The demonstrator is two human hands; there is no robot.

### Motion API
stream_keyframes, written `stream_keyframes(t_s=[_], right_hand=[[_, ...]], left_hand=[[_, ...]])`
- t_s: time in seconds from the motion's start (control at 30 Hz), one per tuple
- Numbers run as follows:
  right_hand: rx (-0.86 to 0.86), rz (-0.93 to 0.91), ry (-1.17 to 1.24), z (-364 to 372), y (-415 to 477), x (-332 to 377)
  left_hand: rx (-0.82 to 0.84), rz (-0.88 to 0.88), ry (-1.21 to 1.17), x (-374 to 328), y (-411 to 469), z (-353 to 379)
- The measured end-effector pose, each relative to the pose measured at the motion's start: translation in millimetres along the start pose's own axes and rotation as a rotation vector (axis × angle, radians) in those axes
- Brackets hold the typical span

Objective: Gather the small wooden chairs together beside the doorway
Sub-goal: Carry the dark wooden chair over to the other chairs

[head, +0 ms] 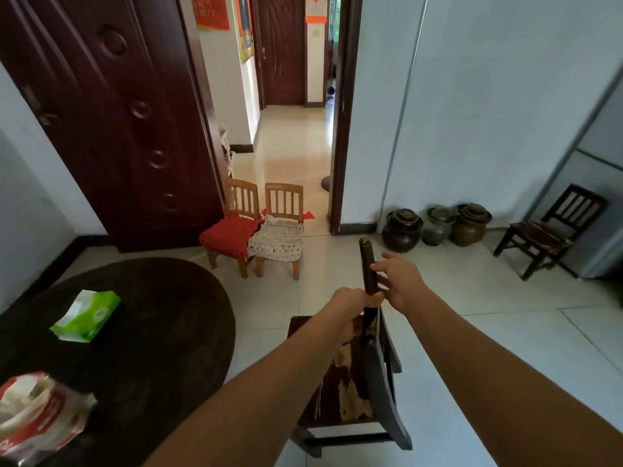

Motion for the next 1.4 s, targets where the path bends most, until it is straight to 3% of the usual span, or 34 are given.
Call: stream_keyframes(t_s=[0.53, 0.9, 1.4], right_hand=[[0.091, -0.006, -0.050, 10, 262, 115], [0.077, -0.072, -0.094, 18, 429, 195], [0.141, -0.002, -0.134, 44, 645, 280]], left_hand=[[-0.143, -0.004, -0.099, -157, 226, 42], [-0.096, 0.020, -0.174, -255, 380, 74], [-0.096, -0.030, -0.303, -369, 575, 93]])
Point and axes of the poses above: each hand's wrist, its own y-axis towards the middle knuckle, its own z-axis out of the palm, x = y × z, the point moved 7 cm from there along y, towards the middle knuckle, and after that the axes turned 1 degree about -y, right-handed, at the moved point
